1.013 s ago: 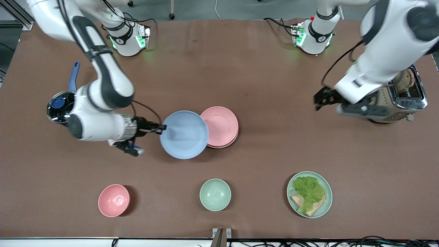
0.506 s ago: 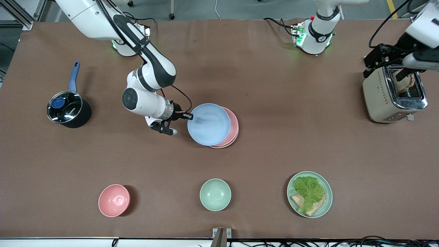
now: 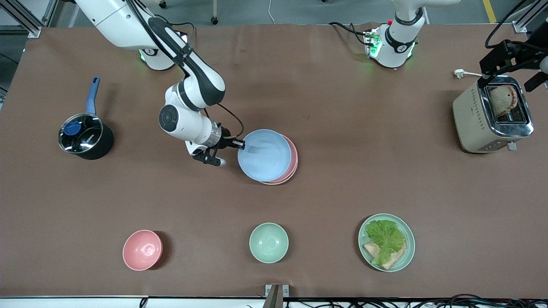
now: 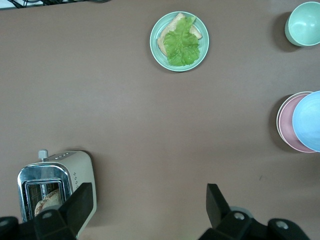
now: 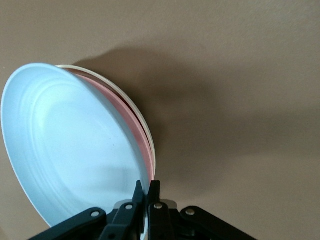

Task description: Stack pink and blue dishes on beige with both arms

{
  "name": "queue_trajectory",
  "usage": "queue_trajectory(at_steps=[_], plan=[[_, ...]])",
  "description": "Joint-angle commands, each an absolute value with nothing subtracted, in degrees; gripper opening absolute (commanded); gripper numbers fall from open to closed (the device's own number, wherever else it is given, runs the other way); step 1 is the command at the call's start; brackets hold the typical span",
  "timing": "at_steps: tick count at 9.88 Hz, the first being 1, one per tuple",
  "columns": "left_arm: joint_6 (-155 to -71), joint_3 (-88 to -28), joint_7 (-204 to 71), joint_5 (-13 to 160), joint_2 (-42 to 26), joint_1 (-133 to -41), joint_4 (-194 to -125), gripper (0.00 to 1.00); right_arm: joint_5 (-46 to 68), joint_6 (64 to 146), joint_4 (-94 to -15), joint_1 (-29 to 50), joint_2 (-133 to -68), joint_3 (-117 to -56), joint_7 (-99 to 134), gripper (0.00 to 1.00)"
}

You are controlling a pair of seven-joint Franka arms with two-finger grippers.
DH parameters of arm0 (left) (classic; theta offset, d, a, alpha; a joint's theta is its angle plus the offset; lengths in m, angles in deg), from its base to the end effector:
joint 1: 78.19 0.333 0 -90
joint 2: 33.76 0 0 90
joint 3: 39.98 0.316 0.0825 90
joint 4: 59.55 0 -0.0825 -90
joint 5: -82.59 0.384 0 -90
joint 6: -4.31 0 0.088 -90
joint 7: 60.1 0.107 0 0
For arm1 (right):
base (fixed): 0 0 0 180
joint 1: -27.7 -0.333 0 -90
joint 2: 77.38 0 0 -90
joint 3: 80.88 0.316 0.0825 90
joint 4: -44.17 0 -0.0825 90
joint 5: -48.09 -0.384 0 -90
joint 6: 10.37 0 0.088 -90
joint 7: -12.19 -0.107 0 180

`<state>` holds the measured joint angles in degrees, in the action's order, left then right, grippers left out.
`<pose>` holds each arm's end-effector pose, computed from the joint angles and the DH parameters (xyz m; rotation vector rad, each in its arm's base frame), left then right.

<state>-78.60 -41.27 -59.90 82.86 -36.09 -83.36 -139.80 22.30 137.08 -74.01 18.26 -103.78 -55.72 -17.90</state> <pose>0.5215 -0.0588 0.7142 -3.1326 0.1811 -0.1370 0.5015 0.3303 0.2343 -2.6828 0.4685 0.2571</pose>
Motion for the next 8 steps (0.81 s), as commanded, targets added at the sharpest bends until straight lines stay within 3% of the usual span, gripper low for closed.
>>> queue_trajectory(at_steps=[1, 2, 4, 6, 8], plan=[[-77.0, -41.9, -60.5, 83.0, -35.2, -82.5, -140.7, 1.0, 22.7, 139.6, -75.2, 17.5, -104.5, -55.5, -19.1, 0.05], [-77.0, -42.0, -60.9, 82.9, -35.3, -82.1, -141.2, 1.0, 22.7, 139.6, -75.2, 17.4, -104.7, -55.5, -18.9, 0.13], [-77.0, -42.0, -61.5, 82.9, -36.0, -82.0, -141.9, 1.0, 22.9, 139.4, -75.1, 17.8, -104.5, -55.6, -18.6, 0.99], [-77.0, -42.0, -61.9, 82.9, -36.0, -82.0, -141.9, 1.0, 23.0, 137.4, -75.1, 20.2, -99.0, -55.9, -18.1, 1.0], [-77.0, -42.0, -62.4, 82.9, -36.0, -82.0, -141.9, 1.0, 33.2, 121.2, -72.4, 26.0, -90.3, -57.7, -18.2, 1.0]])
